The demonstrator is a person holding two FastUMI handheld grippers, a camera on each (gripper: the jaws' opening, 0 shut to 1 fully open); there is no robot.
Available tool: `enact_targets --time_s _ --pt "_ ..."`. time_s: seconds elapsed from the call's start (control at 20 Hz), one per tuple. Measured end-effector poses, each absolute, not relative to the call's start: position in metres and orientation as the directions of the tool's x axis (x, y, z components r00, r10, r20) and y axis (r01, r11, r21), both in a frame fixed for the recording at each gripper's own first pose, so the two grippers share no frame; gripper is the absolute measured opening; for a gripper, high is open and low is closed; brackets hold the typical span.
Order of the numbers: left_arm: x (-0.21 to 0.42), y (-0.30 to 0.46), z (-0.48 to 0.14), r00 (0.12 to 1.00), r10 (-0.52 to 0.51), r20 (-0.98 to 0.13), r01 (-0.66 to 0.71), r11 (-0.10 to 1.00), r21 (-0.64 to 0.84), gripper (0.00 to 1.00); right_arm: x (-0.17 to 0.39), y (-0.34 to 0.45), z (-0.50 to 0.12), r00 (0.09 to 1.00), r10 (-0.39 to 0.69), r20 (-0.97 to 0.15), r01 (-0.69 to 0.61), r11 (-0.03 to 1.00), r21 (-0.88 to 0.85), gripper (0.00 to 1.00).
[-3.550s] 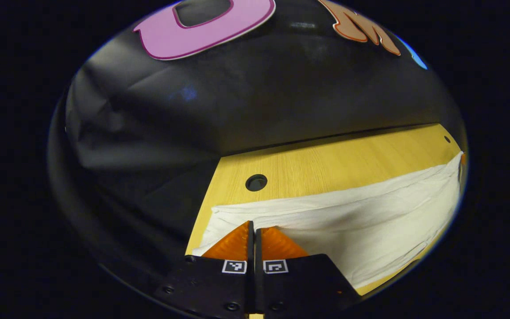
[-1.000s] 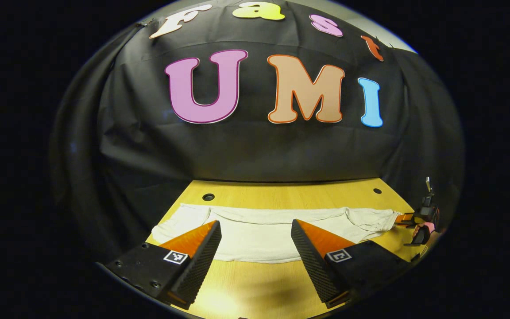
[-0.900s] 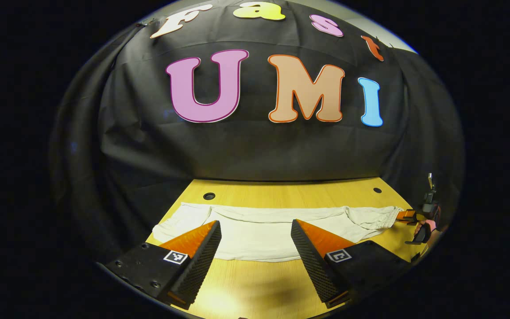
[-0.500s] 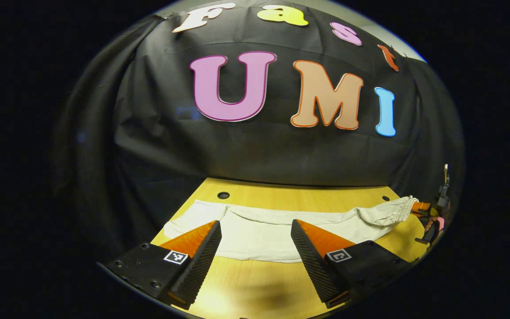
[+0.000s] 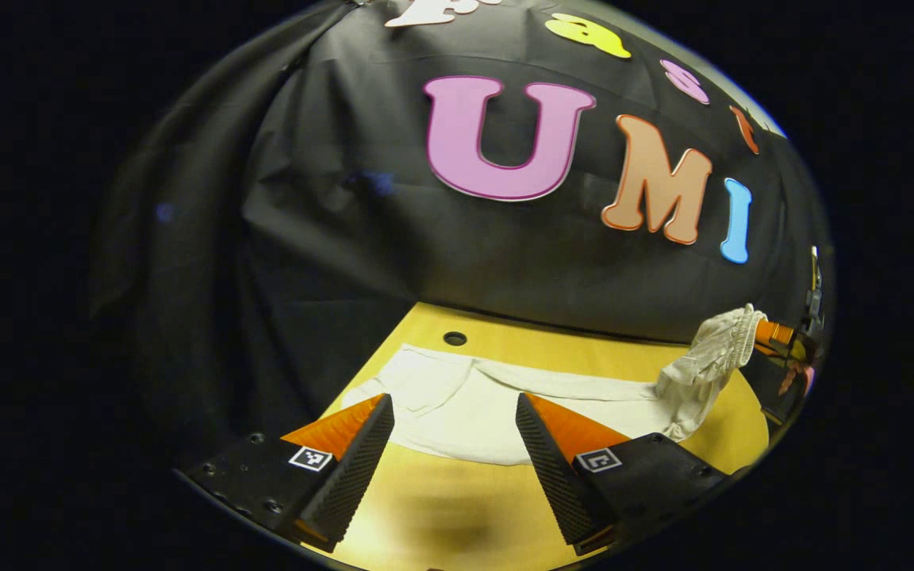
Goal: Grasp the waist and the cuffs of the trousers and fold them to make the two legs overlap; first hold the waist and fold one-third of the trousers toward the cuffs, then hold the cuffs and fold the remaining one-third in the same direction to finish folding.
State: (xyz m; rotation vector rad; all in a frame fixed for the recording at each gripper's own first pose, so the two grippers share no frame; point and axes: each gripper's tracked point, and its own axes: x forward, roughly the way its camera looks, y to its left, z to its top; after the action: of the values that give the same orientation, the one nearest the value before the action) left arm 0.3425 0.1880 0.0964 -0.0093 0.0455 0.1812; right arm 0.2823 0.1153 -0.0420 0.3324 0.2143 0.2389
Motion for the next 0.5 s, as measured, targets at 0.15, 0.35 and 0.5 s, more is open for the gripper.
enact_targets --time_s 0.15,0.35,0.5 --pt "0.346 0.24 0.092 0.975 0.212 -0.065 -0.212 0.977 0.007 0.95 0.294 0.196 -0.073 0.911 0.342 -0.231 -0.266 0.914 0.307 0.17" --pt "0.358 0.293 0.086 0.965 0.247 -0.09 -0.245 0.969 0.041 0.95 0.294 0.266 -0.151 0.854 0.366 -0.37 -0.313 0.929 0.198 0.17" --pt "0.376 0.313 0.075 0.965 0.24 -0.106 -0.238 0.971 0.039 0.95 0.294 0.282 -0.19 0.801 0.37 -0.471 -0.331 0.929 0.165 0.2"
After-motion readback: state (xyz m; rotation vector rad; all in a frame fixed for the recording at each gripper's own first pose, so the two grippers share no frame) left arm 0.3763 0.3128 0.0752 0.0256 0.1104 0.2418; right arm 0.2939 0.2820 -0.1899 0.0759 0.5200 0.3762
